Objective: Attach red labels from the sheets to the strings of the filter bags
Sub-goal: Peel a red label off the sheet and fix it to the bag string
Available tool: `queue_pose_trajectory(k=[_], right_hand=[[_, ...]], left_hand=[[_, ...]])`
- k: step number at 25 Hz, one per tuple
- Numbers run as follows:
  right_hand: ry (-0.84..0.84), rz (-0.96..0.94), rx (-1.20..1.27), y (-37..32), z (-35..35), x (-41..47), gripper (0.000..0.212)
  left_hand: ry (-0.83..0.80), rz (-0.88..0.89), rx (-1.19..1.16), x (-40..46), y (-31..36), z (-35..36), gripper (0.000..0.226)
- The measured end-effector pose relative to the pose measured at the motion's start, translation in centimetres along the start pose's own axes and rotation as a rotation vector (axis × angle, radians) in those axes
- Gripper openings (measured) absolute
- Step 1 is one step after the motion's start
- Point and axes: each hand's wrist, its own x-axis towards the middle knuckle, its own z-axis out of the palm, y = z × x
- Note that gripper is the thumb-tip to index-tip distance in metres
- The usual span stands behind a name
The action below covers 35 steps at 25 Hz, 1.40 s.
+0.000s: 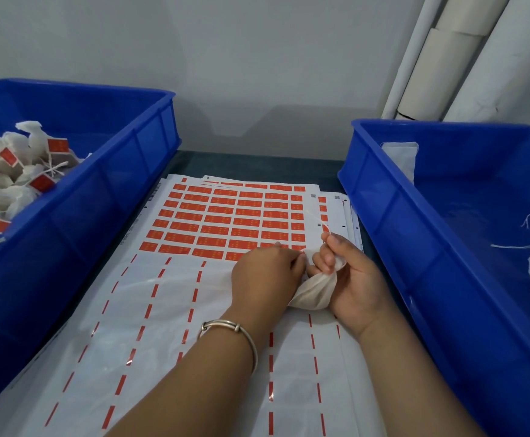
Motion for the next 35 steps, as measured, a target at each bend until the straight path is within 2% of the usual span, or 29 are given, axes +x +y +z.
queue_pose_trajectory(k=[4,7,12,15,24,29,35], right_hand=[[0.002,-0.010,-0.016,0.0,0.1,0.1,0.019],[-0.003,-0.019,-0.012,0.0,0.0,0.2,0.021],[-0.013,-0.016,-0.009,0.2,-0.1,0.3,0.024],[-0.024,-0.028,-0.013,0.2,0.0,0.3,0.013],[-0.003,-0.040,-0.031,0.2,0.1,0.1,0.014],[-0.021,-0.040,-0.014,0.2,0.0,0.1,0.013],[-0.002,-0.024,-0.010,0.2,0.0,0.2,0.019]], left_hand=[[-0.017,-0.018,-0.001,0.1,-0.1,0.0,0.034],[-0.070,-0.034,0.024,0.4,-0.1,-0.1,0.032],[-0.072,0.015,0.077,0.3,0.1,-0.2,0.033],[-0.071,0.035,0.100,0.3,0.3,-0.4,0.035],[-0.029,0.025,0.008,0.1,0.6,-0.7,0.031],[-0.125,0.088,-0.017,0.1,0.8,-0.9,0.020],[-0.161,0.083,0.023,0.3,1.0,-1.5,0.027]])
